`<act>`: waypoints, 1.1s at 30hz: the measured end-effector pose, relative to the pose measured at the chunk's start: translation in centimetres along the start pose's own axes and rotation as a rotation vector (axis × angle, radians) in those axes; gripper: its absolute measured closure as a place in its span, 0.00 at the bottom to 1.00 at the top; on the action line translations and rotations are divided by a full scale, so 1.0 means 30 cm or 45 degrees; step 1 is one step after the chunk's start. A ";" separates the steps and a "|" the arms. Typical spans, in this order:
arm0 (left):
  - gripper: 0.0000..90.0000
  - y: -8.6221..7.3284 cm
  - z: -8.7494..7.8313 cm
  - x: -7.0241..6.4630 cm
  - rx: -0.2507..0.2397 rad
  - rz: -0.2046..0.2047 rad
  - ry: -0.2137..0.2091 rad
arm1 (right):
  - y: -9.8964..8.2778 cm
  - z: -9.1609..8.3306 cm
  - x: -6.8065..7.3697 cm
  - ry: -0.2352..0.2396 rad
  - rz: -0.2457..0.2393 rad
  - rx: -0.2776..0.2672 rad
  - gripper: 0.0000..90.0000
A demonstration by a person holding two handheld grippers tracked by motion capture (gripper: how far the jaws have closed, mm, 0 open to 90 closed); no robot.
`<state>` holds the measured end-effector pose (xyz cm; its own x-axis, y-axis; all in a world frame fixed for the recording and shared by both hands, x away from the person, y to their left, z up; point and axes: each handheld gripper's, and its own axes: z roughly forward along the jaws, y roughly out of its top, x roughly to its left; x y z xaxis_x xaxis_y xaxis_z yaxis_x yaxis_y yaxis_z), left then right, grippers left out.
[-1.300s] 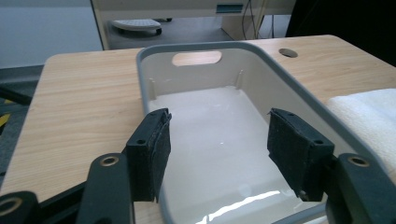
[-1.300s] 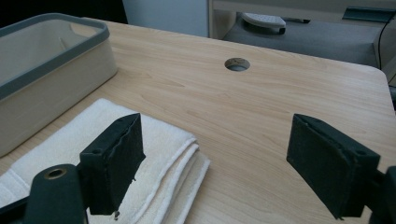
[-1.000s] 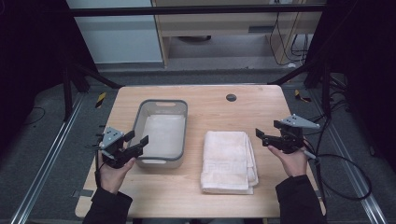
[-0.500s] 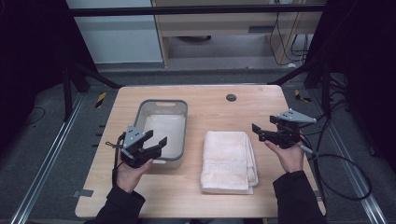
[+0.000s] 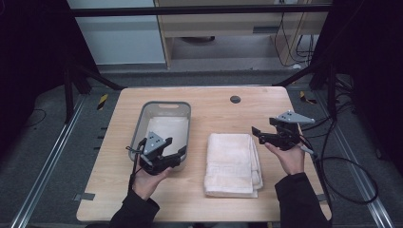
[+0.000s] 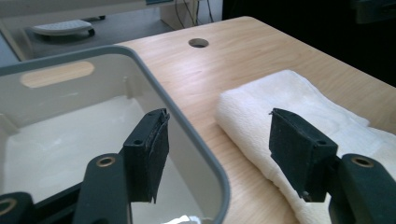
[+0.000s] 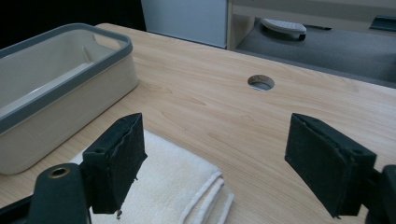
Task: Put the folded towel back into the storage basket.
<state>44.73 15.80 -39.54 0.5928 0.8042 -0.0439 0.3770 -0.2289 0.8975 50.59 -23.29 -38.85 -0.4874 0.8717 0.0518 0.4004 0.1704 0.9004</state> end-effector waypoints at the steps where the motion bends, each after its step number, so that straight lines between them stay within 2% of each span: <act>1: 0.41 -0.002 0.004 -0.009 0.006 0.006 -0.005 | -0.002 0.004 0.003 0.005 -0.002 0.004 0.22; 8: 0.41 -0.020 0.025 -0.054 0.036 0.028 -0.046 | -0.014 0.026 0.023 0.041 0.006 0.023 0.22; 15: 0.41 -0.047 0.052 -0.096 0.084 0.040 -0.084 | -0.060 0.059 0.032 0.068 0.002 0.075 0.24; 21: 0.41 -0.062 0.068 -0.126 0.110 0.063 -0.101 | -0.077 0.071 0.029 0.070 0.001 0.096 0.24; 24: 0.41 -0.074 0.078 -0.151 0.128 0.081 -0.117 | -0.091 0.077 0.025 0.071 0.024 0.113 0.26; 33: 0.42 -0.103 0.119 -0.190 0.179 0.090 -0.147 | -0.132 0.107 0.025 0.066 0.031 0.175 0.28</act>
<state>42.74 9.96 -43.64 0.6959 0.7170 -0.0402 0.4224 -0.3634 0.8304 51.14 -21.85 -43.76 -0.5140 0.8522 0.0981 0.5136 0.2141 0.8309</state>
